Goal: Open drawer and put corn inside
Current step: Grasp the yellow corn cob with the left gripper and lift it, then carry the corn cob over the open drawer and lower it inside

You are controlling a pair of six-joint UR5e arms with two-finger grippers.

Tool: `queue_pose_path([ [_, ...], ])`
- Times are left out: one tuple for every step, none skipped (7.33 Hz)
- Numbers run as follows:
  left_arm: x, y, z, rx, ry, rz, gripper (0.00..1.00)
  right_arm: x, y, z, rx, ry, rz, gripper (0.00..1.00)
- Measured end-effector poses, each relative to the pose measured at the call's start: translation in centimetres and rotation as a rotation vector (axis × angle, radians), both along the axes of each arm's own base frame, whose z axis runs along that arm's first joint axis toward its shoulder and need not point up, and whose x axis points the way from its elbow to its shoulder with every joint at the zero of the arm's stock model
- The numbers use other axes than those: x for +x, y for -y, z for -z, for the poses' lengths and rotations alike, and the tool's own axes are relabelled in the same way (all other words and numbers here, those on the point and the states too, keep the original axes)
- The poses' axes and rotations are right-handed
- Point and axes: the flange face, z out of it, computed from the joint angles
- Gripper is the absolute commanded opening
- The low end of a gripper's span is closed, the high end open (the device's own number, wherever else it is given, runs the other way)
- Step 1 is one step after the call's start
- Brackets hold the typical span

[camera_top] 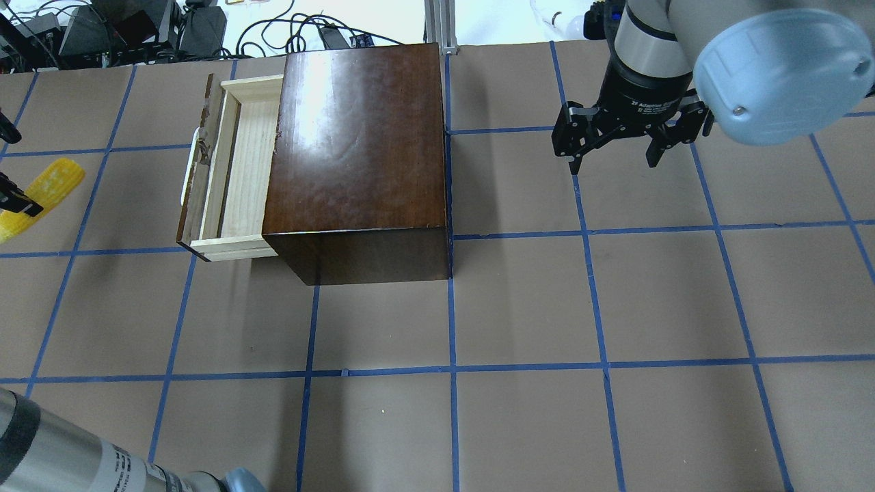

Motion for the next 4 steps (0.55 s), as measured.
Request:
queue_pose_path([
  [-2.7, 0.0, -3.2, -0.009, 0.006, -0.034, 0.00, 0.0, 0.0, 0.0, 0.000, 0.000, 0.000, 1.00],
  [-6.0, 0.0, -6.3, -0.023, 0.013, -0.080, 0.00, 0.0, 0.0, 0.0, 0.000, 0.000, 0.000, 1.00],
  [-9.8, 0.0, -9.1, -0.041, 0.019, -0.124, 0.00, 0.0, 0.0, 0.0, 0.000, 0.000, 0.000, 1.00],
  [-14.1, 0.0, -11.4, -0.058, 0.021, -0.177, 0.00, 0.0, 0.0, 0.0, 0.000, 0.000, 0.000, 1.00],
])
